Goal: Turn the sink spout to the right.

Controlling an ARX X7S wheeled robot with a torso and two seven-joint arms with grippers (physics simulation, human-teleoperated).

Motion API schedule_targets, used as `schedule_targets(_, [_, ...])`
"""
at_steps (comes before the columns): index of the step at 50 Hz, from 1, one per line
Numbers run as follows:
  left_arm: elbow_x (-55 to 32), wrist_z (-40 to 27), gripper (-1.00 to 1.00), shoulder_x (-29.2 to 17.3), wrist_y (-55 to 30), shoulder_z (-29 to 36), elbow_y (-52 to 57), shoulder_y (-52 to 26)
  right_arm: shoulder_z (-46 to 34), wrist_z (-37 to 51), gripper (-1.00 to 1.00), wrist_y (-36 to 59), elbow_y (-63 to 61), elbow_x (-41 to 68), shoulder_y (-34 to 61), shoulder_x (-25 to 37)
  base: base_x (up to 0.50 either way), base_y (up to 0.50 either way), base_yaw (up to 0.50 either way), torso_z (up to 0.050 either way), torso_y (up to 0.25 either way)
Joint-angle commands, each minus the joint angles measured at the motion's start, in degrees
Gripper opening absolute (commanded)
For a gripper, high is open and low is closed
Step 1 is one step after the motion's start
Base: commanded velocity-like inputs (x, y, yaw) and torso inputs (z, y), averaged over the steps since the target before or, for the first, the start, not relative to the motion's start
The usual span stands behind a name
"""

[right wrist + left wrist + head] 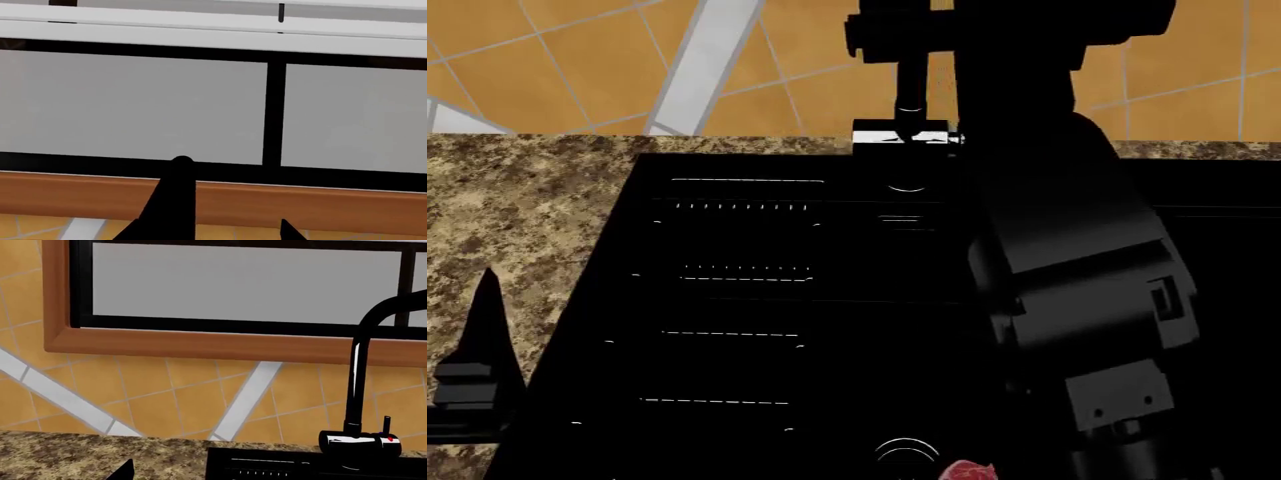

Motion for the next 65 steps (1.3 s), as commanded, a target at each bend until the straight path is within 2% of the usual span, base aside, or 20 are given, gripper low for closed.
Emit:
schedule_targets(1, [-0.1, 0.0, 1.0, -0.1, 0.2, 0.1, -0.2, 0.0, 0.6, 1.9, 1.0, 1.3, -2.3, -1.0, 0.0, 1.3, -0.01, 0.0, 0.0, 0.0, 0.0])
schedule_targets(65, [-1.2, -1.0, 1.0, -0.9, -0.2, 0.8, -0.4, -0.5, 1.2, 4.2, 1.0, 2.7, -3.4, -1.2, 0.0, 6.0, 0.0, 0.0, 0.0, 0.0, 0.0])
